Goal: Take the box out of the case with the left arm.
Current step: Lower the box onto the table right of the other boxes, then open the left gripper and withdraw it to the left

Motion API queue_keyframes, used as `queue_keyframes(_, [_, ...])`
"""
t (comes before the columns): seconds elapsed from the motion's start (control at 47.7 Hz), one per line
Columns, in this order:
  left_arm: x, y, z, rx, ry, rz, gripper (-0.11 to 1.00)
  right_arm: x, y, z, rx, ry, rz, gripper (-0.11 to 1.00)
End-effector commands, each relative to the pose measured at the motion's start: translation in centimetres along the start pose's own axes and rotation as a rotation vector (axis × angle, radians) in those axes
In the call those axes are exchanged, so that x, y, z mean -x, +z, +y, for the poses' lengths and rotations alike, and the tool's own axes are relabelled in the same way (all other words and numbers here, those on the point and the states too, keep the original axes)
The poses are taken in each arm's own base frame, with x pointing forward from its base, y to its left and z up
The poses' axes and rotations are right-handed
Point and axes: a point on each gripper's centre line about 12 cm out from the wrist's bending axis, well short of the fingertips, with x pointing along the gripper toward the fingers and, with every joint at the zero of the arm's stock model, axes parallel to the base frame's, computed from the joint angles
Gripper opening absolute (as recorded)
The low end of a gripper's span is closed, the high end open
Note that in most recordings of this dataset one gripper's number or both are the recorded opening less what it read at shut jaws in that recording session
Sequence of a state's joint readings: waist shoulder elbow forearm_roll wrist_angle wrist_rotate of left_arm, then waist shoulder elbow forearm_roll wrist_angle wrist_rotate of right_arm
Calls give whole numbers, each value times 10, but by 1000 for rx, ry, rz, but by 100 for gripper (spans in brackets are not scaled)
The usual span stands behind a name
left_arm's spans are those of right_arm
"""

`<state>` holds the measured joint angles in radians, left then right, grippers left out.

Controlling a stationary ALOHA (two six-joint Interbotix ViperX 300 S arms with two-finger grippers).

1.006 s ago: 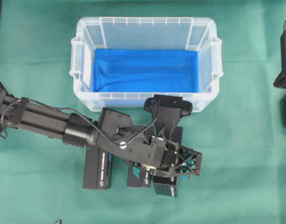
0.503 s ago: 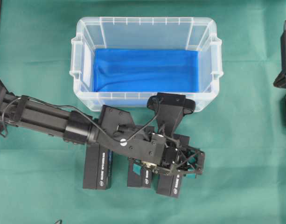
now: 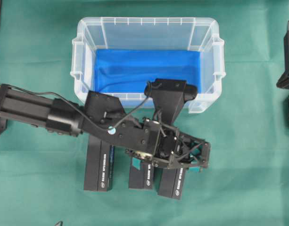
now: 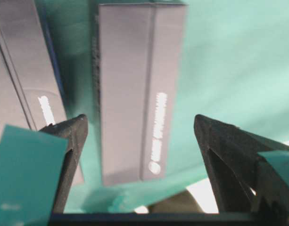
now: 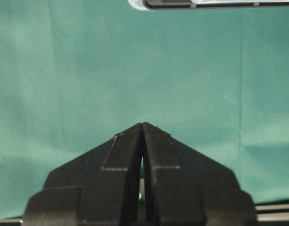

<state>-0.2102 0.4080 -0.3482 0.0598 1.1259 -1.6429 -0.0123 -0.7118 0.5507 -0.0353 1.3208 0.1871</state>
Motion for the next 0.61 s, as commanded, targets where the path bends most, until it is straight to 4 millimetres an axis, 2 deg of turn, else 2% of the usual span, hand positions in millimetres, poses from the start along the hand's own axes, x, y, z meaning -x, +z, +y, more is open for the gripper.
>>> queue_keyframes(0.0, [43, 5, -16, 7, -98, -1, 93, 8, 5, 1, 2, 5, -32, 0])
queue_keyframes(0.105, [52, 6, -19, -5, -92, -4, 93, 8, 4, 1, 2, 5, -33, 0])
queue_keyframes(0.377, [53, 8, -15, -15, -41, -8, 93, 8, 4, 1, 2, 5, -35, 0])
queue_keyframes(0.587, [57, -5, -9, -42, -25, 2, 93, 8, 4, 1, 2, 5, -33, 0])
